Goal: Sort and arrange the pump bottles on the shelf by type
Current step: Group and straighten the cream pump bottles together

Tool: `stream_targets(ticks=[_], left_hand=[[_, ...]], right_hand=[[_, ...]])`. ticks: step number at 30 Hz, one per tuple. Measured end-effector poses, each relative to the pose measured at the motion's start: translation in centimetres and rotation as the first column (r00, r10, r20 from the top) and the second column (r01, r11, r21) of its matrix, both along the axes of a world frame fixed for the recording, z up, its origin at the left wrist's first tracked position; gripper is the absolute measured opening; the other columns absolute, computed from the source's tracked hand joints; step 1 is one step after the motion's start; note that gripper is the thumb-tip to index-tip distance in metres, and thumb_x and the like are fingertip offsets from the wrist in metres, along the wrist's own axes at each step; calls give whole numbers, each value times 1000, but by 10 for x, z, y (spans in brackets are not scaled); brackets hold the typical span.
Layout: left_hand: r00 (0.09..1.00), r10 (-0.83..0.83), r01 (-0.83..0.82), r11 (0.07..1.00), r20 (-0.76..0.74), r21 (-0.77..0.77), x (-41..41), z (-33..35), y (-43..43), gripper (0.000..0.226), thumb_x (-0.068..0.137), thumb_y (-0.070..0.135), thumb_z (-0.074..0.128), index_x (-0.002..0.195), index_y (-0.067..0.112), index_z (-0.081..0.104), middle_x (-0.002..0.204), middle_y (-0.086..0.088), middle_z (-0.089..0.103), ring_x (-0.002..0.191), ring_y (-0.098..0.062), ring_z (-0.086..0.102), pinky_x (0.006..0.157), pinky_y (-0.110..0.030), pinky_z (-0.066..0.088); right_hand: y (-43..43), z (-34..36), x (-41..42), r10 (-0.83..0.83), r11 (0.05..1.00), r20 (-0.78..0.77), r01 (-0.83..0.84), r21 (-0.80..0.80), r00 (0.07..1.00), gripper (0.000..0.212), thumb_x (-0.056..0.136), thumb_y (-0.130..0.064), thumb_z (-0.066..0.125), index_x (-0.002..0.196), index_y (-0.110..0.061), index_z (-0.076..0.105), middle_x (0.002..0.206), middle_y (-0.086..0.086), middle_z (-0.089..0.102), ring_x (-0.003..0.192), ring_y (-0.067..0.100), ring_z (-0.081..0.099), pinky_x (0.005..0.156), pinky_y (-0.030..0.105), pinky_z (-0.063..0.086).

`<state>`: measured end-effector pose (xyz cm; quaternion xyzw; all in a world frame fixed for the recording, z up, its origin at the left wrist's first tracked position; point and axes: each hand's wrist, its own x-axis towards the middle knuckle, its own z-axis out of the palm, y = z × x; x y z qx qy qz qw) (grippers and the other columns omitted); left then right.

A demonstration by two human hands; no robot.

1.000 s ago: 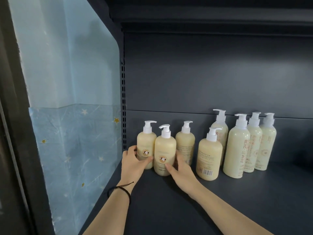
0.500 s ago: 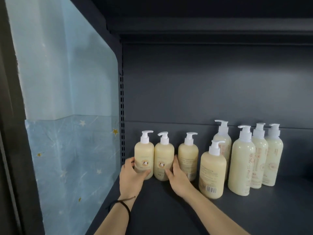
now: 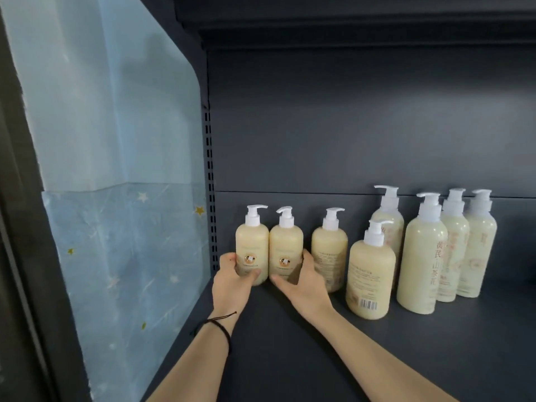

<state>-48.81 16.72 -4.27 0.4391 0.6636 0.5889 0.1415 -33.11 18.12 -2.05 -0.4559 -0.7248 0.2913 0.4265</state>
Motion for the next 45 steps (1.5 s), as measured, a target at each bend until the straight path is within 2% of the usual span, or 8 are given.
stream_targets(ticks=[9,13,16,20,25,32,37,45], left_hand=[[999,-13,12,1000,34,20,1,0,3,51,71,20,80,109,20,45,105,2,60,99,-17,59,85,-34,50],[1000,-19,19,1000,-2,14,2,3,1,52,73,21,78,113,17,45,111,-2,57,104,-22,58,88,-41,50],[961,66,-89,993,-269,-74,11,12,-16,46,79,24,68,117,19,42,114,-2,46,101,-24,53,74,-38,46],[431,91,-195,981,-898,6,30,35,-46,30,82,32,63,106,17,52,101,-2,55,93,-23,54,65,-32,41],[153,-131,-117,982,-980,-149,78,59,-59,41,88,46,50,116,17,52,112,-2,56,106,-23,50,83,-36,40],[476,-184,69,983,-860,-172,161,61,-45,69,77,53,61,133,20,37,128,4,51,115,-17,50,86,-32,42],[858,-353,295,934,-375,-203,177,48,-33,93,59,51,72,136,38,21,125,18,52,109,-6,55,86,-35,51],[943,-332,332,943,-1,19,136,44,-51,83,63,25,87,123,39,32,112,22,54,99,13,53,74,-8,46]], right_hand=[[-9,2,10,-147,986,76,140,94,986,57,93,-32,58,143,-15,37,125,0,62,109,14,60,87,25,48],[-21,16,32,-274,914,75,235,331,959,23,95,-29,55,114,-18,62,98,-7,65,81,5,57,70,18,48],[-29,21,51,-284,876,397,68,477,873,21,96,-32,49,102,-16,62,93,-3,63,79,14,61,67,30,53],[-38,22,81,-260,860,716,-182,477,648,25,98,-32,42,109,-16,56,107,1,61,94,22,60,64,31,44],[-47,22,123,-247,857,731,-208,471,637,25,97,-31,43,112,-15,56,110,1,60,95,25,60,62,30,42],[-37,28,175,-183,977,559,85,196,809,34,88,-28,57,115,-18,40,101,-2,61,86,20,64,65,34,51],[-20,27,182,123,992,378,-114,-47,917,58,85,-4,43,139,-23,32,114,-3,61,100,12,59,89,33,52],[-21,12,150,337,930,420,-366,-11,843,75,87,2,39,152,-31,19,141,-2,46,112,10,53,98,22,43]])
